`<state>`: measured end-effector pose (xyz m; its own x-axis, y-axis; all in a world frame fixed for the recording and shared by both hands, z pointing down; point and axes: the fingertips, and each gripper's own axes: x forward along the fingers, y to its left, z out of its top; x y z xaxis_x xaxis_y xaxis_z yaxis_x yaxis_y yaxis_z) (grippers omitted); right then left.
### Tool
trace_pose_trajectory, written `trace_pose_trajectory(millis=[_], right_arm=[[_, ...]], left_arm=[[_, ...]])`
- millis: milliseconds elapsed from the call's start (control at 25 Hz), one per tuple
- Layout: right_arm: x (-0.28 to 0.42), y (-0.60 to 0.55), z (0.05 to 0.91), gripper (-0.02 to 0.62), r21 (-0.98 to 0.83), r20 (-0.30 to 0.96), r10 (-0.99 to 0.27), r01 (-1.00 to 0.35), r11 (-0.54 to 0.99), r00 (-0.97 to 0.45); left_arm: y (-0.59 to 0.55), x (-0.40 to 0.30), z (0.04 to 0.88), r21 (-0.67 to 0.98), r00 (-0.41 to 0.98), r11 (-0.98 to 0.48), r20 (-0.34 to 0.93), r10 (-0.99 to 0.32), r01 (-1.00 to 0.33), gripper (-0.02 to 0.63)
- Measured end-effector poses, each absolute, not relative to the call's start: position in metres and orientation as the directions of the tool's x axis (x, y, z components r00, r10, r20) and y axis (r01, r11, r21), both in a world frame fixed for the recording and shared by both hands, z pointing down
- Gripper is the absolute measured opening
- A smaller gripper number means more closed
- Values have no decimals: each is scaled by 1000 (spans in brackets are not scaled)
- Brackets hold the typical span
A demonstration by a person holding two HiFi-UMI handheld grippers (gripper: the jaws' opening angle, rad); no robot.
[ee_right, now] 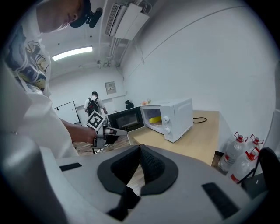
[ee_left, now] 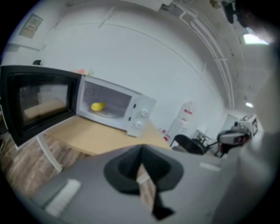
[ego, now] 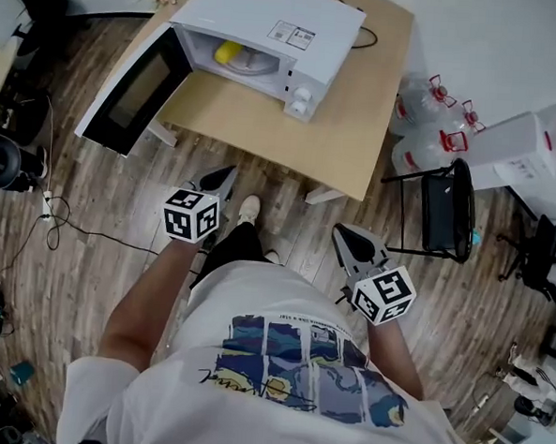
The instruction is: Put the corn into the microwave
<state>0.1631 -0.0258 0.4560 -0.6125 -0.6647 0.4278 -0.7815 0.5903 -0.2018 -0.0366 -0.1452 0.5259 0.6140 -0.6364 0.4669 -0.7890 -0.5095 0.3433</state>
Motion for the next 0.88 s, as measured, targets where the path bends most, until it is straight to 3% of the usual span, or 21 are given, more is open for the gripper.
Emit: trace_pose_trajectory(millis=[320,880], right_arm=[[162,18,451,11,-204,409,-672,-779,592,-618],[169,49,437,11,-155,389,-695,-786,598,-605]], left_arm=[[-56,6,493,290,720,-678,460,-520,-675,8],[-6,46,467,285,797,-769,413,-440,-572,8]])
